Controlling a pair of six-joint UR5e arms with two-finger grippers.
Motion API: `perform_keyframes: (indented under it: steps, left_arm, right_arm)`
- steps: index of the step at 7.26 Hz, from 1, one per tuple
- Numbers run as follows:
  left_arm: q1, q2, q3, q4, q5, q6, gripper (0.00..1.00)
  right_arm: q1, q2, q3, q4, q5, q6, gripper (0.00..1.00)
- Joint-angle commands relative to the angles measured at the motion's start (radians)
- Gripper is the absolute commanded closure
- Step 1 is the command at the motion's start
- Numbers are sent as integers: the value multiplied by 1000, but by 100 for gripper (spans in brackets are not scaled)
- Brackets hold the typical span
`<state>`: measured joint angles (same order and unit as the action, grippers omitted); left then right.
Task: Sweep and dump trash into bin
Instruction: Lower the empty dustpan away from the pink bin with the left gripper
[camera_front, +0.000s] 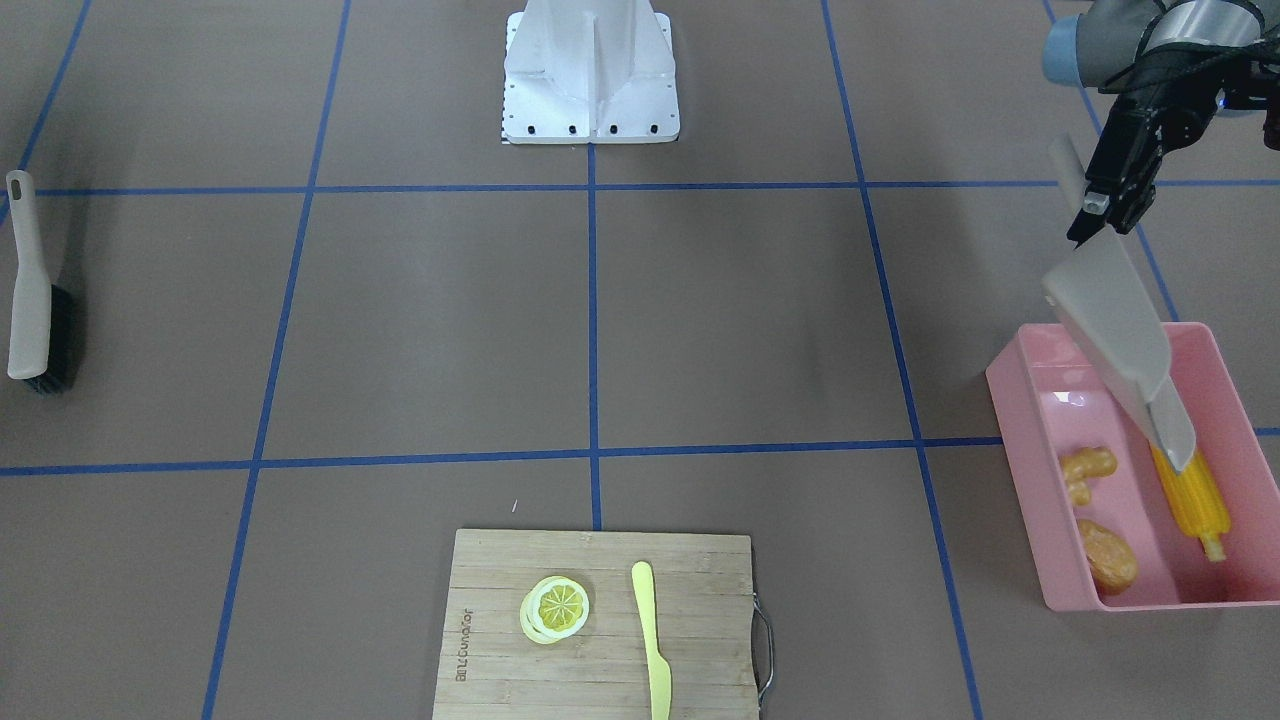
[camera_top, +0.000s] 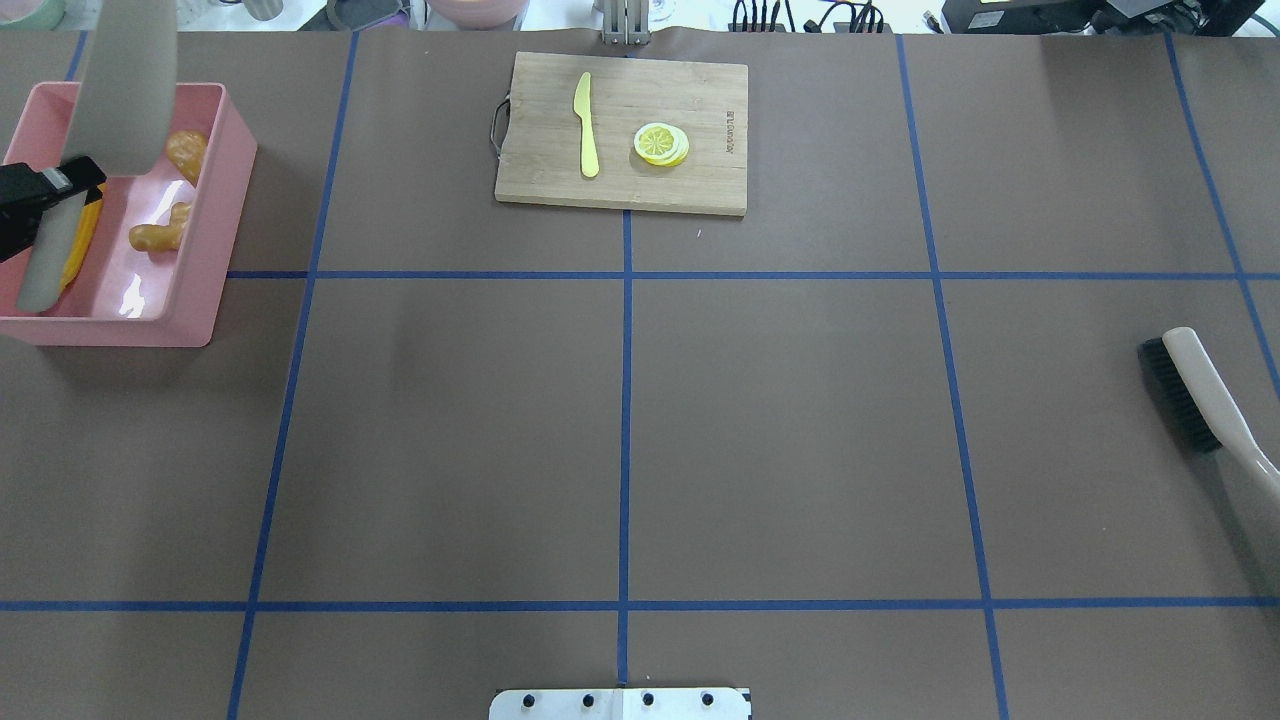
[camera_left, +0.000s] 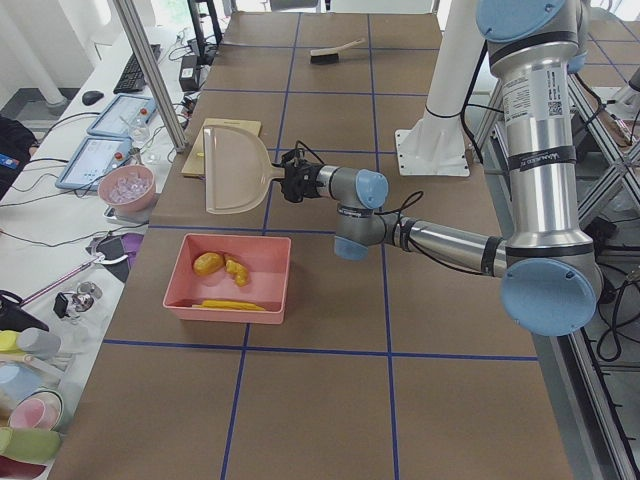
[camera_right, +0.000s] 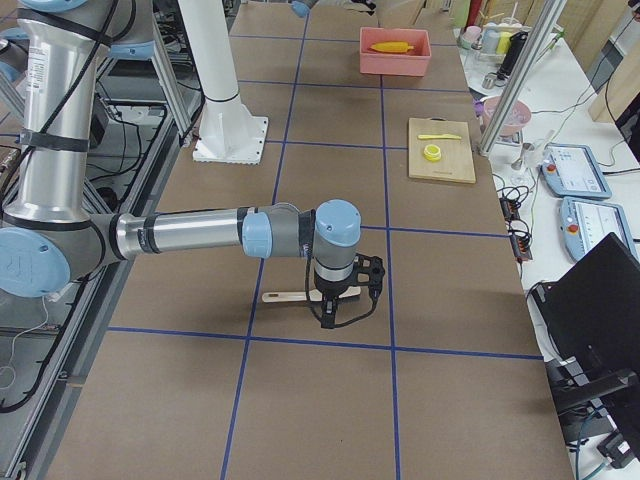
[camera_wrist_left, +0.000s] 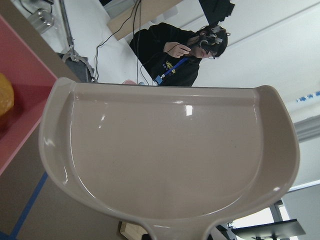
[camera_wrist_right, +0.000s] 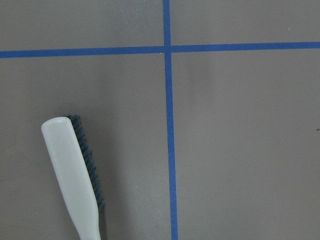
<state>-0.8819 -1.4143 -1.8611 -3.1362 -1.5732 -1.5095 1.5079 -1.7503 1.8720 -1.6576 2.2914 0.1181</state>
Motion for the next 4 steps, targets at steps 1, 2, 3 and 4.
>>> perform_keyframes:
  steps: [1,2,3,4]
  left_arm:
    - [1,-17,2,5,-18,342,100]
    - [1,-17,8,17,-31,506,100]
    - [1,-18,11,21,-31,707,100]
    - [3,-20,16,28,-31,918,100]
  right_arm:
    - [0,3,-2,-1,5,2,0]
    - [0,5,-1,-1,7,2,0]
    - [0,6,2,-1,7,2,0]
    - [0,5,2,-1,8,2,0]
